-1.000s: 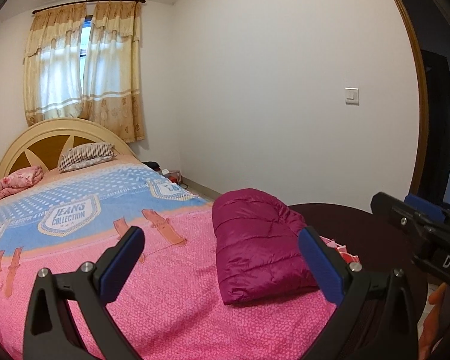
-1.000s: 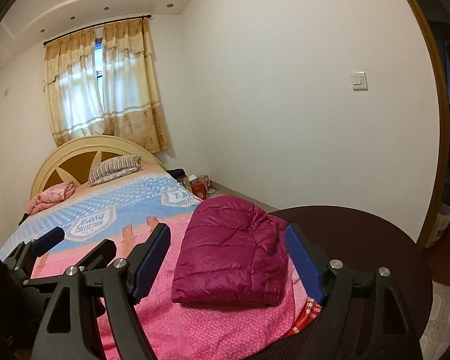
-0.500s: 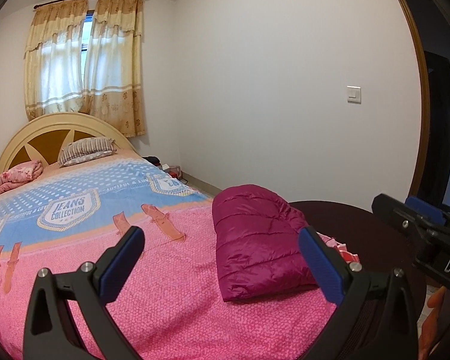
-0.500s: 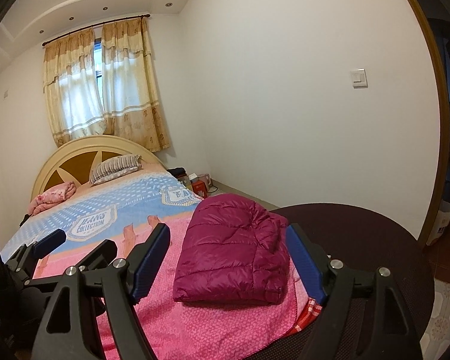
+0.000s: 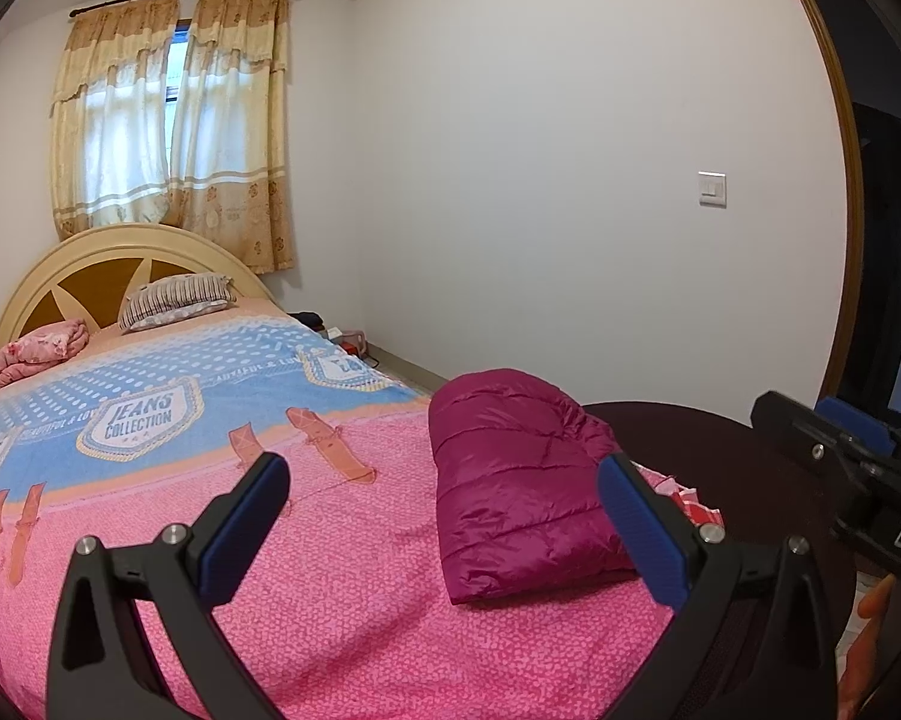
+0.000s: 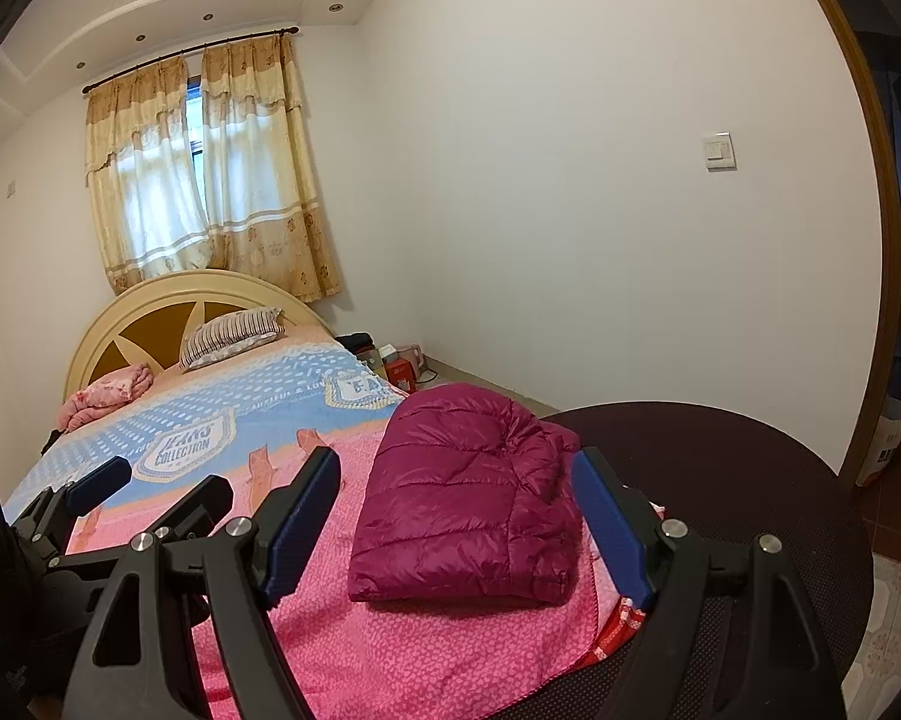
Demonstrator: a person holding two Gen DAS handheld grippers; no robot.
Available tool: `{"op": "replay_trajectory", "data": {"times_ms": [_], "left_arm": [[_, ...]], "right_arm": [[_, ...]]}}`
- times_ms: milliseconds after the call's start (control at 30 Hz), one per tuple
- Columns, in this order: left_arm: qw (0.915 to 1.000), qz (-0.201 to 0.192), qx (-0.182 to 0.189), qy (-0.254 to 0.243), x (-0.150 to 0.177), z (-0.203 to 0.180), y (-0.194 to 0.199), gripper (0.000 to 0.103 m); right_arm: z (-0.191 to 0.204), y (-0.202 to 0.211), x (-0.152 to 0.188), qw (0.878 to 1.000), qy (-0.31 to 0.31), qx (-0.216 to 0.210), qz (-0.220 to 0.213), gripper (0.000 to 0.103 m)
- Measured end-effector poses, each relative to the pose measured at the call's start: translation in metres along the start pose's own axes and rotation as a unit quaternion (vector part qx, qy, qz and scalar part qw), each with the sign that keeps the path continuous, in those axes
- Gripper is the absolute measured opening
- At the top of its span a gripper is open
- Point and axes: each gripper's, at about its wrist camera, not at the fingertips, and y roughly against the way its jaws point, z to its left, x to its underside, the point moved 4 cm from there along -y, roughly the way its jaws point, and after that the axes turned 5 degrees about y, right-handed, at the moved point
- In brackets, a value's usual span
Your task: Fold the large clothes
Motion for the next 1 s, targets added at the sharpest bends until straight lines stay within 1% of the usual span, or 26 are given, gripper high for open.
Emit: {"op": "replay_trajectory", "data": {"times_ms": [233,600,767,1000], "left_arm": [[1.0,0.0,0.001,0.003,-0.0014,0.0031,-0.001,0.103],[0.9997,0.002,-0.02,-0.013,-0.0037,0.0052,-0.004,0.103],[0.9997,0.004,-0.021,-0.011,-0.0035,0.0054,-0.0047,0.103],[0.9994,-0.001,-0.031,-0.016,-0.0047,0.0072,-0.0068,0.103]], "right_arm": [[-0.0006,0.0015,0.0006,1.0,-0.005,0.004,0.001,0.08],[-0.0012,0.0026,0.0042,1.0,-0.013,0.007,0.007,0.08],[-0.0018,0.0017,0.0045,1.0,-0.014,0.008,0.005,0.08],[0.0005,0.0028,0.0066,1.0,-0.014,0.009,0.007,0.08]]}}
